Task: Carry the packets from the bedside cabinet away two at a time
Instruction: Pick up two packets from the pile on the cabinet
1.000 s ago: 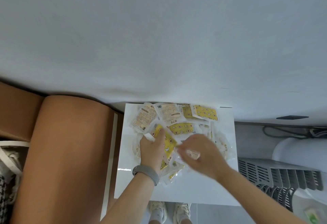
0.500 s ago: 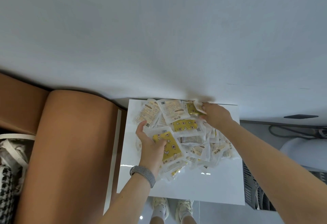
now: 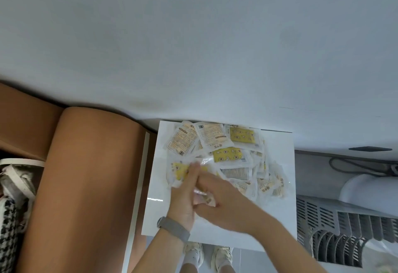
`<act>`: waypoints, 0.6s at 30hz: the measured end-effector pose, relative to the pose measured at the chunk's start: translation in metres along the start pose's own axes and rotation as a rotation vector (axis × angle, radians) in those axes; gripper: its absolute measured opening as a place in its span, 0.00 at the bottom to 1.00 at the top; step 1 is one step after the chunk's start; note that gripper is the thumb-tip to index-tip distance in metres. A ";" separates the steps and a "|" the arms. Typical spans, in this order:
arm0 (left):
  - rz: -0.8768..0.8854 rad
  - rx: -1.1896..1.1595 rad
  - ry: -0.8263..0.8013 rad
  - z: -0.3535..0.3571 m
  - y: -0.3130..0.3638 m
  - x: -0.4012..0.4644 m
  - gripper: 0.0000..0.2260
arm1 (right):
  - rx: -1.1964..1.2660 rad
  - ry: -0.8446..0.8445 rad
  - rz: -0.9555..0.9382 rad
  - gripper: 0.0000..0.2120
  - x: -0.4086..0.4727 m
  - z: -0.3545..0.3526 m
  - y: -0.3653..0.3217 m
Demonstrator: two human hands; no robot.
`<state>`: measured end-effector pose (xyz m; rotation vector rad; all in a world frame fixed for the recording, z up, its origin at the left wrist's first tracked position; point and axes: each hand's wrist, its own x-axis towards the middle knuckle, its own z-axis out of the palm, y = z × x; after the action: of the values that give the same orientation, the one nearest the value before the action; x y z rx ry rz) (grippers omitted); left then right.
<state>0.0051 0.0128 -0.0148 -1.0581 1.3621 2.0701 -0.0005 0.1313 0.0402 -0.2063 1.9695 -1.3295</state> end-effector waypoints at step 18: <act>0.037 0.067 0.154 -0.039 0.037 0.008 0.12 | -0.805 0.357 0.448 0.25 0.140 -0.024 0.067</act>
<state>-0.0118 -0.0388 -0.0086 -1.1935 1.5252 1.9883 -0.0993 0.1084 -0.0802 0.1086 2.5721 -0.2526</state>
